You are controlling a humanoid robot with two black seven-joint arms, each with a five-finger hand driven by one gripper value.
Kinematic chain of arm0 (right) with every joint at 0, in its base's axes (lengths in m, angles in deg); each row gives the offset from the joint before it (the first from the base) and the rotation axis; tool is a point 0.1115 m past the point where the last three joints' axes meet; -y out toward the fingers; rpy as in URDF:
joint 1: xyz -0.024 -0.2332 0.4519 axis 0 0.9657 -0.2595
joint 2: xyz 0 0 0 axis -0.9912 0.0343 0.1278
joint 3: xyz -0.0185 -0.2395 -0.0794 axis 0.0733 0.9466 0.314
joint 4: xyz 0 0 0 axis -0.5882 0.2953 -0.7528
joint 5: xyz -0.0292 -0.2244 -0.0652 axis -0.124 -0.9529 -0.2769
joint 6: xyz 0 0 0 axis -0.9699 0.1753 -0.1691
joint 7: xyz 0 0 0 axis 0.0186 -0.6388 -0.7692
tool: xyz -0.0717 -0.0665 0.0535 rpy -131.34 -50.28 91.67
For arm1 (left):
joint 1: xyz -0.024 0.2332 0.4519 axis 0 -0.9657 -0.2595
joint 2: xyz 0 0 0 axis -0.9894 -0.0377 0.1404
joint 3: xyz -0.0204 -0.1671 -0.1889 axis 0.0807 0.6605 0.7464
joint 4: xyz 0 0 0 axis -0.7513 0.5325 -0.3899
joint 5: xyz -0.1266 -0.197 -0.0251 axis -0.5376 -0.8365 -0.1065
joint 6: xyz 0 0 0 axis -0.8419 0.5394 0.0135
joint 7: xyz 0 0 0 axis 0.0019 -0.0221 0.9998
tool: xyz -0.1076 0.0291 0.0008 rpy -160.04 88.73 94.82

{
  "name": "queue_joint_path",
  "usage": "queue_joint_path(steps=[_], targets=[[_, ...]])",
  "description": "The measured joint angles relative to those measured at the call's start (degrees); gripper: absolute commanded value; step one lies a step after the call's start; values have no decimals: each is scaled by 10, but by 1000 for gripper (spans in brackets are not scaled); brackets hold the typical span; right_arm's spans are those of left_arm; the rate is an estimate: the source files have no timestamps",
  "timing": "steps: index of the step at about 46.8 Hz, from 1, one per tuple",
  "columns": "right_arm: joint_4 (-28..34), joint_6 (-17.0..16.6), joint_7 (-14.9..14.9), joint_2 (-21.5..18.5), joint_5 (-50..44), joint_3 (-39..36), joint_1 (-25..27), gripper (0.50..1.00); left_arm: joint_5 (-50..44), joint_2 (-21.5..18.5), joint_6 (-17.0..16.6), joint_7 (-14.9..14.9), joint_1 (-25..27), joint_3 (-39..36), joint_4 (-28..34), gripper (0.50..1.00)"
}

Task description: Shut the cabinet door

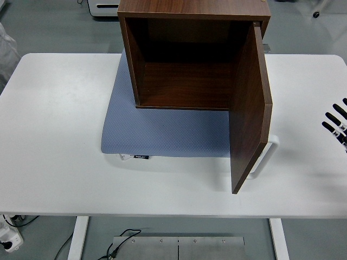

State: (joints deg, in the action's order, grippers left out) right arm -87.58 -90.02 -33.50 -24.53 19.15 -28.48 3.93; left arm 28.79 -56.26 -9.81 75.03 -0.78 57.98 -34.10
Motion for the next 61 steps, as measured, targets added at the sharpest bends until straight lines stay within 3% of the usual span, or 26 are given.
queue_joint_path(steps=[30, 61], targets=[[-39, 0, 9, -16, -58, 64, -7, 1000, 0, 0, 0, 0, 0, 0, 0, 1000], [-39, 0, 21, -22, -79, 154, -76, 1000, 0, 0, 0, 0, 0, 0, 0, 1000]])
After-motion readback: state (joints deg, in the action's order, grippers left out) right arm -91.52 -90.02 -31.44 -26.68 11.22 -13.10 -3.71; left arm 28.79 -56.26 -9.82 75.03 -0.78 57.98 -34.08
